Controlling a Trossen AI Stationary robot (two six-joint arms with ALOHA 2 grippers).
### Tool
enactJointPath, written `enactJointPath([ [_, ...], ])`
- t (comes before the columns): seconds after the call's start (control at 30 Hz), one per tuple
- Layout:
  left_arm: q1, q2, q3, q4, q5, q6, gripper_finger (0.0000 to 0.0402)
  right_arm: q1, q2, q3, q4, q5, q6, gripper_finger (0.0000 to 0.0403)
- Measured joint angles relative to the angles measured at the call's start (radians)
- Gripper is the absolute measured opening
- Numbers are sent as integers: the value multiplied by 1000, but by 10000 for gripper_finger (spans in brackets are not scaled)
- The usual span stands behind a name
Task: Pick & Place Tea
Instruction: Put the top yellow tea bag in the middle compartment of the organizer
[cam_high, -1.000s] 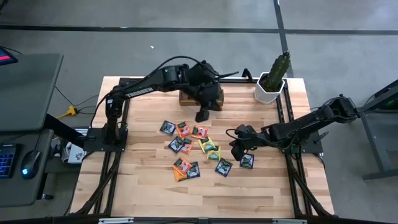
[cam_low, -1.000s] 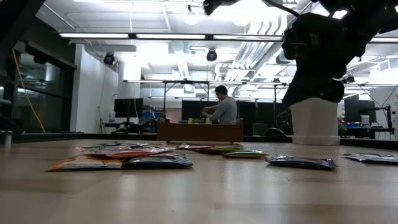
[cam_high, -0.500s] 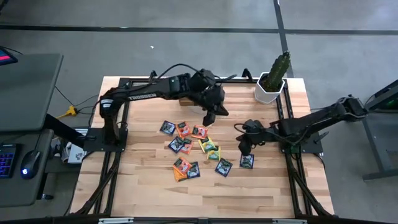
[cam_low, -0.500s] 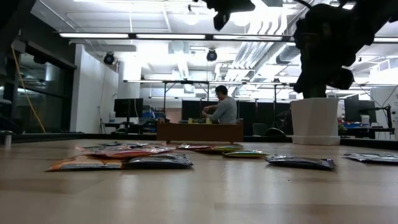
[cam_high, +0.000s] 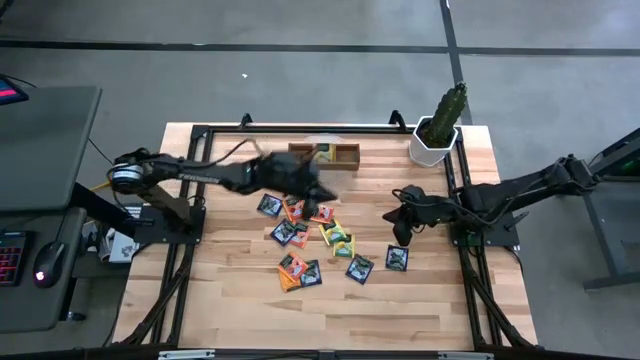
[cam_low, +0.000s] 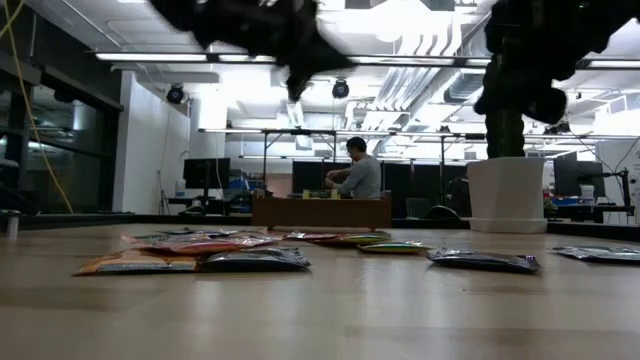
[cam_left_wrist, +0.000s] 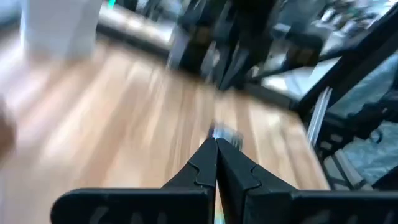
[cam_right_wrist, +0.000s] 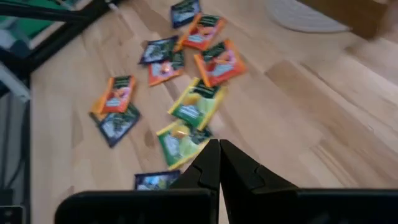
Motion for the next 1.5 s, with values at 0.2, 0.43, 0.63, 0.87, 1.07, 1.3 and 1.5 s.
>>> enactJointPath([
  [0.2,-114,-31,-242,204,-193,-203,1,-48,132,0,193,-99,-52,0],
  [0.43,-263,-31,-280,90,-476,-314,1,-81,377,105,264,-202,-140,0],
  [0.63,-321,-31,-279,2,-560,-224,1,-82,571,256,203,-239,-252,0],
  [0.87,-319,30,-280,-21,-528,-222,1,-83,754,362,189,-275,-315,0],
  [1.07,-319,89,-279,-10,-508,-253,1,-99,836,385,189,-278,-290,0],
  [1.3,-319,137,-278,10,-471,-254,1,-137,845,384,179,-281,-296,0],
  [1.5,-319,177,-278,119,-452,-252,1,-154,846,384,176,-287,-296,0],
])
